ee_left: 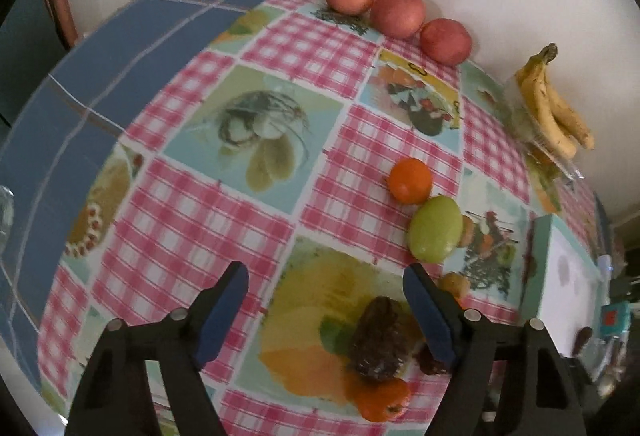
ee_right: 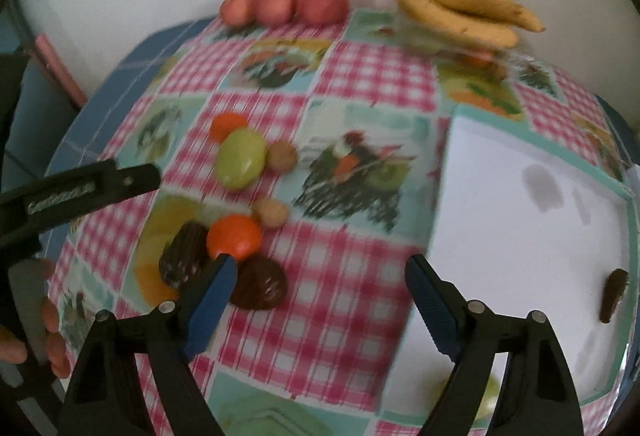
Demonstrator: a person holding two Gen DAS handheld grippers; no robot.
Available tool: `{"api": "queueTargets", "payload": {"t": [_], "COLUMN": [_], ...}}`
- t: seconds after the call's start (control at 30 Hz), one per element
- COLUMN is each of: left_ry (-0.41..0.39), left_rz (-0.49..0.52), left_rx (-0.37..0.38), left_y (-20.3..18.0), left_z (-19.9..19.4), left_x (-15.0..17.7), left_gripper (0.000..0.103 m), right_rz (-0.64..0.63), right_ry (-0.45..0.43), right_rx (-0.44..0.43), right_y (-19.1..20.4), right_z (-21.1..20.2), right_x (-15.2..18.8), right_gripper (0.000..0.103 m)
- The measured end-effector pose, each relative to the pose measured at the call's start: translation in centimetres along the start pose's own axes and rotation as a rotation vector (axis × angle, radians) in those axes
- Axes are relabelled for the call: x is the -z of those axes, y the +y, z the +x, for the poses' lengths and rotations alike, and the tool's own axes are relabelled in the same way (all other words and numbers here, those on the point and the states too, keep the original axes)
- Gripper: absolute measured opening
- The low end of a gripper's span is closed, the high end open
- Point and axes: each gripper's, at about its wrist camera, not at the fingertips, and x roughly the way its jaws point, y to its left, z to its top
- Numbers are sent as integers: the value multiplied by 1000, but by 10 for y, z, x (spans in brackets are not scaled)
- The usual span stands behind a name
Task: Organize fruits
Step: 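Move both tools back toward the fruit cluster, then grasp the dark avocado with the right gripper while the left grasps a dark dried fruit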
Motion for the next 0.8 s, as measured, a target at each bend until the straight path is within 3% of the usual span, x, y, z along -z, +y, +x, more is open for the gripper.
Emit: {"api": "queueTargets", "payload": {"t": [0.3,0.5,0.8], "left_ry": [56,85,148], "left_rz": [3,-3,-11], "left_rx": [20,47,89], "left_y": [-5,-7,-11], "left_z": [11,16,26], "left_x": [1,2,11], "left_gripper": [82,82,82], "right_rz": [-114,-110,-80], "right_ry": [61,74,57], "right_rx": [23,46,72], "right_y": [31,26,7], "right_z": [28,43,42], "right_x": [11,12,11], "right_gripper": [87,87,73]}}
